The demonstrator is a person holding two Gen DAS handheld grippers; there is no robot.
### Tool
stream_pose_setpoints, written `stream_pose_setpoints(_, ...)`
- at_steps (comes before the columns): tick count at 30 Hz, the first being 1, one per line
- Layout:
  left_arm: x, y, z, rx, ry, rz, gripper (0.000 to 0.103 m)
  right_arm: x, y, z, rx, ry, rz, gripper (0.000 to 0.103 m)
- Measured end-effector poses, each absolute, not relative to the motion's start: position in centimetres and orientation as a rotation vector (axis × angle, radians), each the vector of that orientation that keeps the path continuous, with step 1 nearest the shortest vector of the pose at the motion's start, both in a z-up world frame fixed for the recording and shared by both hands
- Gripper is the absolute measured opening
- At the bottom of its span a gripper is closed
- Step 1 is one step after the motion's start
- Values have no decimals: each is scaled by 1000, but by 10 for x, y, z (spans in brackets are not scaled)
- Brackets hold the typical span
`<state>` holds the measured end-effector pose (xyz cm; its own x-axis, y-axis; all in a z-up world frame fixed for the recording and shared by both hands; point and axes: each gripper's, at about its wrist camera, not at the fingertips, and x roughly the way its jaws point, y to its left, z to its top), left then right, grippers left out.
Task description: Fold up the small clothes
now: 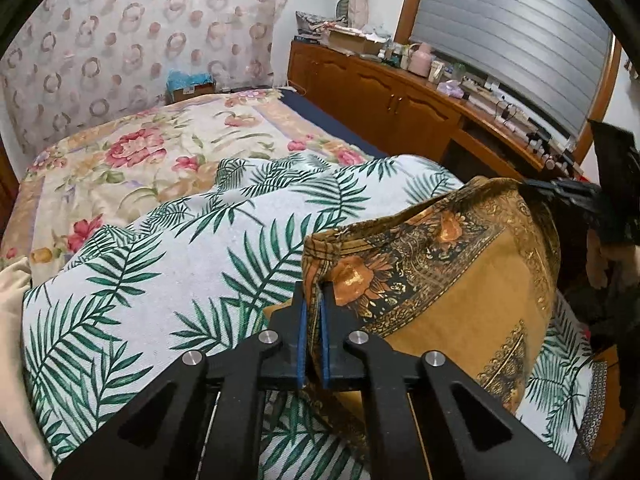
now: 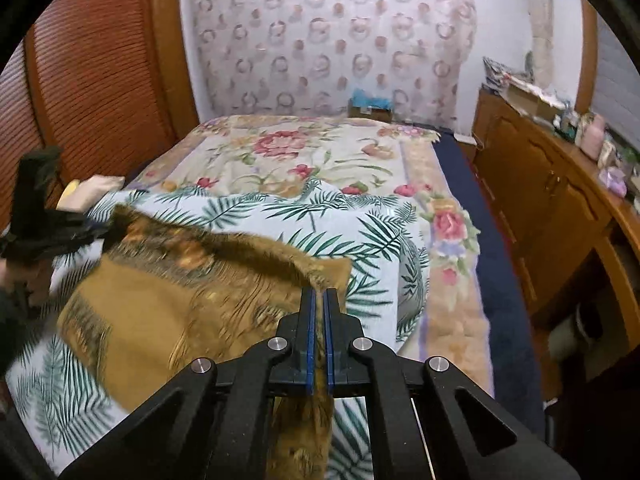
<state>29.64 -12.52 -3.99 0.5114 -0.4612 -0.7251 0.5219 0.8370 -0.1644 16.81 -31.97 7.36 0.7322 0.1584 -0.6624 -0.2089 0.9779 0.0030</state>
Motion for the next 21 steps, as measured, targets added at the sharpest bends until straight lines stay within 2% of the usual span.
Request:
stream_pose_setpoints(2, 300, -124, -44, 75, 861, -584, 6, 176, -321, 65, -79, 739, 142, 4)
stream_pose_setpoints(5, 302, -122, -45, 67, 869, -577, 9, 181, -318, 61, -55, 759, 122, 19)
stream_pose_setpoints(6, 301, -121, -45, 71, 871, -571, 13, 179, -316, 62, -47, 762, 123, 31)
stream_pose_setpoints(7, 301, -121, -45, 75, 873, -564, 20, 178, -312, 62, -43, 760, 120, 50)
stream_pose_setpoints(8, 300, -119, -45, 75, 874, -559, 25, 175, -311, 63, -39, 752, 122, 59)
stream_pose_setpoints(9, 299, -117, -46, 73, 874, -557, 35, 170, -311, 64, -26, 742, 137, 69)
stream_pose_setpoints(10, 300, -115, -48, 69, 877, -556, 44, 167, -310, 66, -10, 736, 154, 73)
stream_pose_setpoints(13, 302, -112, -57, 65, 912, -562, 44, 170, -311, 54, 25, 760, 192, 79)
stream_pose_setpoints(21, 300, -111, -65, 61, 932, -563, 44, 188, -311, 16, 38, 855, 212, 79)
